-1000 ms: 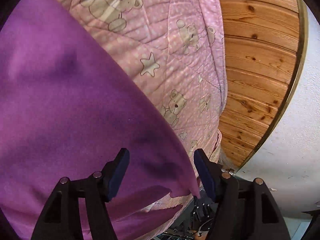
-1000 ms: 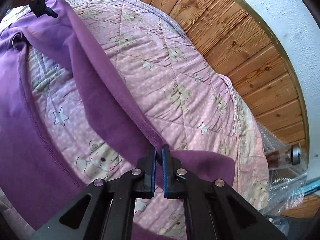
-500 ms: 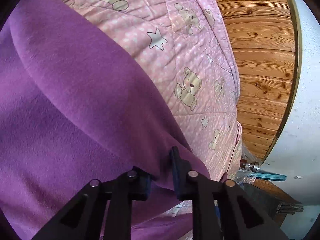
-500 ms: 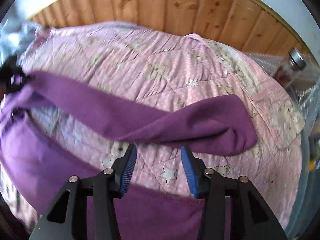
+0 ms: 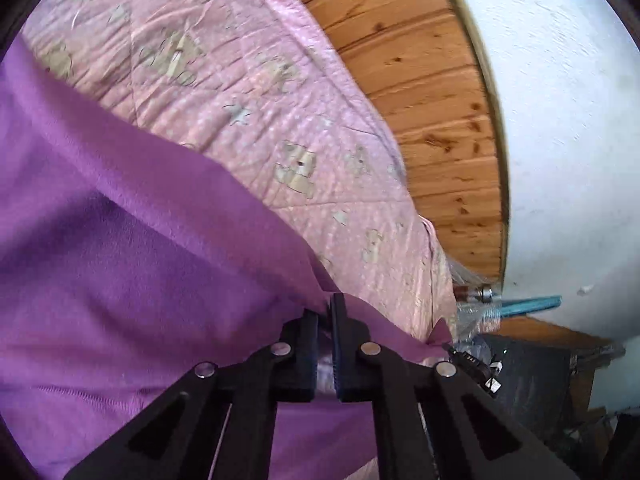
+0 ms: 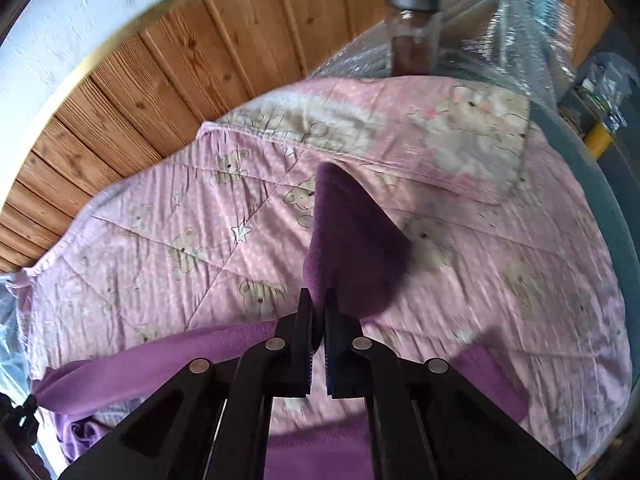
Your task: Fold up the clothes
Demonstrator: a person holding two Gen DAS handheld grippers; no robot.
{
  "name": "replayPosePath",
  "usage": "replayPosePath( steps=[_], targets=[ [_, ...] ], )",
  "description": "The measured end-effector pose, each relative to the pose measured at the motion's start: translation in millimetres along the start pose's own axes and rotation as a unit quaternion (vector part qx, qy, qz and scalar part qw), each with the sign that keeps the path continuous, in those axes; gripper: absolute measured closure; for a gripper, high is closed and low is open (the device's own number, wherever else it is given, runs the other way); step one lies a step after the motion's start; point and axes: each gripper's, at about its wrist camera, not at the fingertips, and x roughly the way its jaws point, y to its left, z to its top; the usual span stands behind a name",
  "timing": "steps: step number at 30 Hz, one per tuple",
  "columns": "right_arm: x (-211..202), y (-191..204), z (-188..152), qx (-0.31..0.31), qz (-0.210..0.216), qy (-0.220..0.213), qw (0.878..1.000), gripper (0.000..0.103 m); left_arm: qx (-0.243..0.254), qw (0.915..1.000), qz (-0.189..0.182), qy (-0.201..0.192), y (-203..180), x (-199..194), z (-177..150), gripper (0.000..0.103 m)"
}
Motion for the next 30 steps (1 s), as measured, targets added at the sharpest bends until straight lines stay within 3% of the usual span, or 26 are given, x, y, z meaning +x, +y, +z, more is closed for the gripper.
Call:
replayPosePath(
  steps=[3, 7, 8, 10, 12, 14, 16, 17, 18, 19, 24, 28, 29, 30],
  targets=[
    [-29, -47, -62, 0.046, 0.01, -0.005, 0.999, 0.1, 0.059, 0.9977, 0.015, 0.03, -15, -31, -48, 0.098],
    [14, -105, -129, 0.142, 0.021, 0.039, 0.989, 0.094, 0.057, 0.9916, 0.076, 0.087, 23, -20, -111, 0.098],
    [24, -115, -139, 0.156, 0.021, 0.049, 0.986, 0.088, 0.05, 0.9899, 0.091, 0.097, 35, -12, -122, 0.098],
    [29, -125, -146, 0.174, 0.032, 0.042, 0.983, 0.079, 0.039, 0.988, 0.105, 0.106, 51, -1, -135, 0.098],
    [22, -124, -140, 0.164, 0.043, 0.019, 0.985, 0.064, 0.055, 0.9862, 0.119, 0.101, 51, 2, -139, 0.098],
    [14, -115, -129, 0.135, 0.036, -0.009, 0.99, 0.06, 0.065, 0.9869, 0.118, 0.089, 46, -2, -137, 0.098],
    [15, -107, -115, 0.099, 0.023, -0.019, 0.995, 0.059, 0.076, 0.9873, 0.115, 0.078, 38, -8, -136, 0.098],
    [20, -105, -110, 0.084, 0.016, -0.014, 0.996, 0.064, 0.08, 0.9873, 0.115, 0.074, 35, -11, -136, 0.098],
    [27, -105, -104, 0.069, 0.0, -0.003, 0.998, 0.09, 0.084, 0.9871, 0.116, 0.071, 33, -15, -136, 0.098],
    [30, -107, -100, 0.063, -0.015, 0.002, 0.998, 0.097, 0.085, 0.9874, 0.116, 0.065, 32, -18, -137, 0.098],
    [-8, -141, -96, 0.134, 0.057, -0.028, 0.989, 0.098, 0.087, 0.9924, 0.086, 0.015, 18, -43, -136, 0.099],
    [14, -154, -113, 0.137, 0.046, 0.015, 0.989, 0.088, 0.047, 0.9966, 0.068, -0.006, 22, -41, -138, 0.097],
    [20, -156, -118, 0.147, 0.052, 0.028, 0.987, 0.085, 0.023, 0.9976, 0.065, -0.009, 30, -37, -137, 0.094],
    [23, -158, -121, 0.153, 0.054, 0.033, 0.986, 0.084, 0.0, 0.9972, 0.074, -0.01, 37, -31, -137, 0.076]
  ],
)
